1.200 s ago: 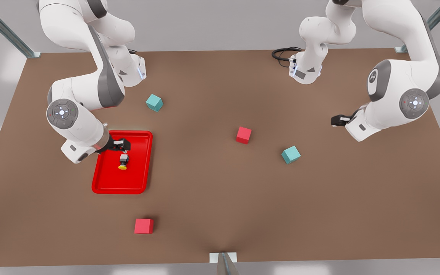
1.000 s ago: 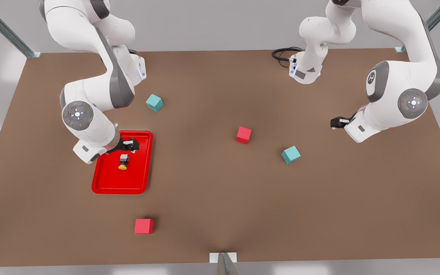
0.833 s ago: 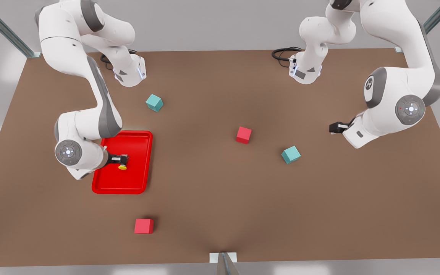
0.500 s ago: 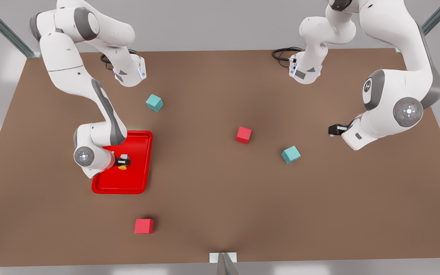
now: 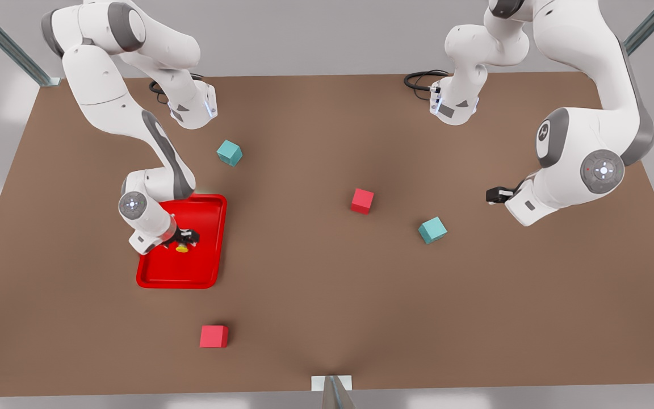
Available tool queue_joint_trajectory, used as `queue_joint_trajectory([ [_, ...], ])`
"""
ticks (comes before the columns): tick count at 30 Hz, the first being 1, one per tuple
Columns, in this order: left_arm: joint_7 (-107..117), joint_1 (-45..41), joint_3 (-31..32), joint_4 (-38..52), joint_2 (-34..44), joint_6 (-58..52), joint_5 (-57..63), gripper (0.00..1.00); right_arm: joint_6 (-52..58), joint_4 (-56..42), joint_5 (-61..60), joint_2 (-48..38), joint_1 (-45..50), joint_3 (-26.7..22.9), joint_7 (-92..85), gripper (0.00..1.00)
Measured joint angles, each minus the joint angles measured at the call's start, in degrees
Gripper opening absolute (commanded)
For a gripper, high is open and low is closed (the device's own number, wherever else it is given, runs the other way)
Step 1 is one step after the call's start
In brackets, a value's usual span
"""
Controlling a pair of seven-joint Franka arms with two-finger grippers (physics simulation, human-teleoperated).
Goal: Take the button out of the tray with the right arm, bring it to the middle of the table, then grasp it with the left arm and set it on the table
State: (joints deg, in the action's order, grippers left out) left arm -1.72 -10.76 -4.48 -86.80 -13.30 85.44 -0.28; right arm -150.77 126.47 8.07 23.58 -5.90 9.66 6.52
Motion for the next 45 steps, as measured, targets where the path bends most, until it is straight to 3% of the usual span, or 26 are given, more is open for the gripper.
queue_joint_trajectory([
  [13,0.02,0.03,0.01,-0.07,-0.56,-0.15,-0.04,1.0,-2.94,4.37,-0.18,-0.49,-0.14,0.0,-1.69,1.0],
  [16,-0.02,0.05,0.01,-0.07,-0.57,-0.15,-0.04,1.0,-3.16,4.08,-0.23,0.47,-0.17,0.0,-1.82,0.8],
  [17,-0.04,0.06,0.01,-0.05,-0.57,-0.15,-0.03,1.0,-3.19,4.11,-0.25,0.59,-0.17,0.0,-1.87,0.55],
  [18,-0.05,0.07,0.01,-0.05,-0.57,-0.16,-0.03,1.0,-3.19,4.14,-0.28,0.66,-0.17,0.0,-1.93,0.44],
  [24,-0.12,0.11,0.01,-0.06,-0.57,-0.06,-0.02,1.0,-2.99,3.67,-0.78,0.59,0.03,0.03,-2.99,0.4],
  [29,-0.17,0.06,0.01,-0.06,-0.57,-0.02,-0.01,1.0,4.42,-7.89,-0.94,-0.34,0.59,2.69,-3.73,0.4],
  [33,-0.18,0.04,0.01,-0.07,-0.57,-0.02,-0.03,1.0,13.66,-17.87,-1.31,-0.28,1.09,8.57,-3.09,0.4],
  [37,-0.19,0.1,0.01,-0.07,-0.64,-0.04,-0.06,1.0,19.72,-24.9,-1.43,1.45,10.36,10.25,0.52,0.4],
  [42,-0.19,0.06,0.01,-0.07,-1.06,0.03,-0.03,1.0,25.81,-43.78,-1.28,13.85,24.72,10.1,8.86,0.4],
  [45,-0.2,0.05,0.01,-0.03,-1.09,0.04,0.0,1.0,29.33,-60.6,-1.25,24.76,34.63,6.17,14.78,0.4],
])
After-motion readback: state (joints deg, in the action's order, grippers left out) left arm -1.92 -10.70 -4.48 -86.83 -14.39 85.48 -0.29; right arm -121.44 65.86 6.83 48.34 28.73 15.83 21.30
